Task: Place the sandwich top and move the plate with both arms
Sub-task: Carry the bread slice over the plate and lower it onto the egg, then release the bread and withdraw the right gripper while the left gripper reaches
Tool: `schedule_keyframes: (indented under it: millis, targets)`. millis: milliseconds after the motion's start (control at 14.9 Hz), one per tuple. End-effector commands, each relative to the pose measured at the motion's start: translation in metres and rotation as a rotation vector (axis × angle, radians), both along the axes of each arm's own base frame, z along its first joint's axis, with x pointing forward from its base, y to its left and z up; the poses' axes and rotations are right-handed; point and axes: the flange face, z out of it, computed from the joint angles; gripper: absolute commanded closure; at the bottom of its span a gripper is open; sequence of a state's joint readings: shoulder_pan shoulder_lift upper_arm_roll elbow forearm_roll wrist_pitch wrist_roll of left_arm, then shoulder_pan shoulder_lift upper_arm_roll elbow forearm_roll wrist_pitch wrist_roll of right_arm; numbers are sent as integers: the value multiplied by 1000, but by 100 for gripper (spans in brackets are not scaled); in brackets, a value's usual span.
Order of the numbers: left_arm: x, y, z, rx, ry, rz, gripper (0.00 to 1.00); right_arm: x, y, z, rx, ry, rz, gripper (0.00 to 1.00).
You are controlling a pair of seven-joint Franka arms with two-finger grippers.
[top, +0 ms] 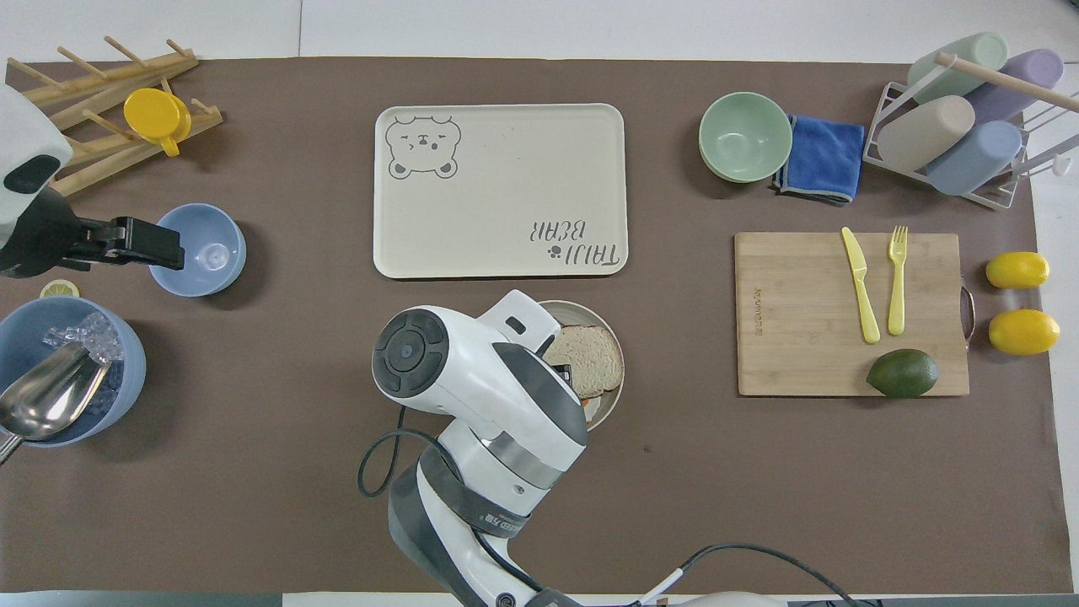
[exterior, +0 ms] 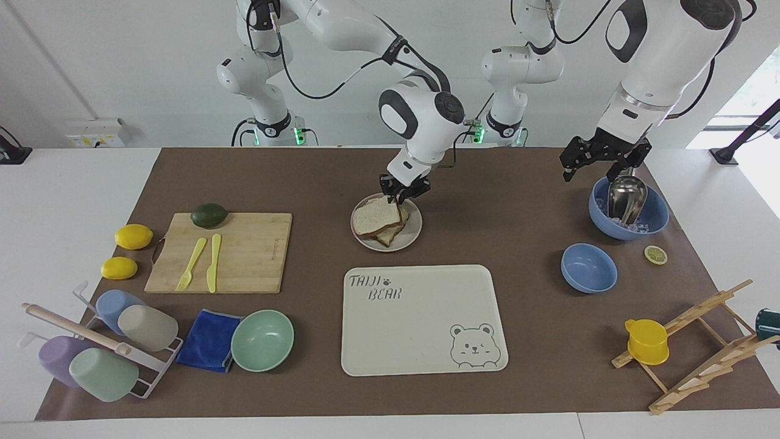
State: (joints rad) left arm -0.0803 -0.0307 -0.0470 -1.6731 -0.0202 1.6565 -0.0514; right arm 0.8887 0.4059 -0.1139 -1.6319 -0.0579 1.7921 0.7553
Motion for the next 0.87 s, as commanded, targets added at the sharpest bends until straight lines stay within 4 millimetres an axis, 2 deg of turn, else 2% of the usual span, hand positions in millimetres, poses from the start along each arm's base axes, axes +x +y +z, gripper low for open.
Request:
schedule_keyframes:
  millis: [0, 134, 201, 268, 402, 535, 736, 803]
  targets:
    - [-7, 6, 4, 19, -13, -7, 0, 2, 1, 3, 72, -9, -21, 0]
    - [-6, 6, 6, 17, -26, 4, 0, 4, 5, 11, 122, -11, -55, 0]
    - [-6, 6, 5, 16, -28, 3, 0, 15, -8, 27, 151, -19, -80, 0]
    - [-6, 6, 2, 16, -26, 1, 0, 31, -31, 48, 173, -34, -113, 0]
    - [-7, 6, -8, 2, -46, 5, 0, 58, -84, 94, 224, -59, -152, 0]
    - [-3, 1, -21, -24, -55, 5, 0, 82, -146, 122, 235, -53, -150, 0]
    - [8, -15, -47, -109, -67, 17, 0, 95, -260, 175, 264, -9, -113, 0]
    - [12, -20, -55, -128, -73, 20, 0, 92, -285, 188, 290, 10, -107, 0]
